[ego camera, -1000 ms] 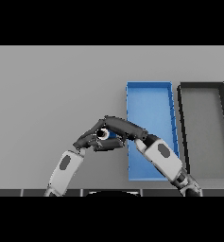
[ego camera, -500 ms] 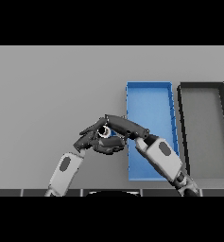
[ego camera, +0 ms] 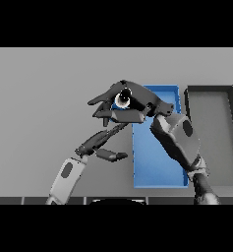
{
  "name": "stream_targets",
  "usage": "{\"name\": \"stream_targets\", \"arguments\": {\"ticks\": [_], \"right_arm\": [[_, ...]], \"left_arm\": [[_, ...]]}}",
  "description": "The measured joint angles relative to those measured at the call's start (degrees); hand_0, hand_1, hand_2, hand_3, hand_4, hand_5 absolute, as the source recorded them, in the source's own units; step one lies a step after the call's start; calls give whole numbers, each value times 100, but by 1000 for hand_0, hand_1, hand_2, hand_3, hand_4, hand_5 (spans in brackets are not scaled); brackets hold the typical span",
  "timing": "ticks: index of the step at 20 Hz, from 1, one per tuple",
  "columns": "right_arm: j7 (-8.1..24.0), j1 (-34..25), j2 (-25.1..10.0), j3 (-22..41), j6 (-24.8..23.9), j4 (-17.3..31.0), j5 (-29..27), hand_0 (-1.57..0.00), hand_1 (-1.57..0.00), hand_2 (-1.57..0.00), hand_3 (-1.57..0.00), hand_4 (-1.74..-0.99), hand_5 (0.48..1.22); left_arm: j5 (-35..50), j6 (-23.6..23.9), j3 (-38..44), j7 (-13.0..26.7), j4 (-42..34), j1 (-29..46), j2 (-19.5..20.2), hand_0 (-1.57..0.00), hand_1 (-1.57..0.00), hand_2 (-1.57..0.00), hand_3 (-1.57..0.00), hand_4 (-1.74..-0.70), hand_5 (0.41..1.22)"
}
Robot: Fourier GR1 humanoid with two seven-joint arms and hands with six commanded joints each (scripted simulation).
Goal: Pick up the blue pipe and place it into the blue bin.
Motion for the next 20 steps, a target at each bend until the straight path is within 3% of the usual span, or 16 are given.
{"name": "stream_targets", "arguments": {"ticks": [2, 4, 9, 11, 20], "right_arm": [[-190, -464, -211, -273, -386, 388, 314, -1571, -1571, -1571, -1571, -1741, 1221], [-208, -721, -541, -526, -457, 802, 462, -1571, -1571, -1571, -1571, -1741, 1221], [-393, -632, -1087, -866, -422, 1843, 855, -1571, -1571, -1571, -1571, -1741, 1221], [-388, -322, -1301, -959, -345, 2009, 868, -1571, -1571, -1571, -1571, -1741, 1221], [132, 1668, -1556, -800, -887, 1282, 910, -1571, -1571, -1571, -1571, -1741, 1221]], "left_arm": [[-35, 46, -1, 110, -13, -37, -30, -1, -1, -1, 0, -898, 430], [-21, 47, 72, 109, -6, -116, 27, 0, 0, 0, 0, -890, 425], [-46, 30, 37, 2, -68, -39, 69, 1, 1, 1, 1, -877, 412], [-145, 74, -29, -36, -79, 37, 71, 1, 1, 1, 1, -871, 415], [-90, 52, -50, -62, -121, 128, 63, 1, 1, 1, 1, -879, 425]]}}
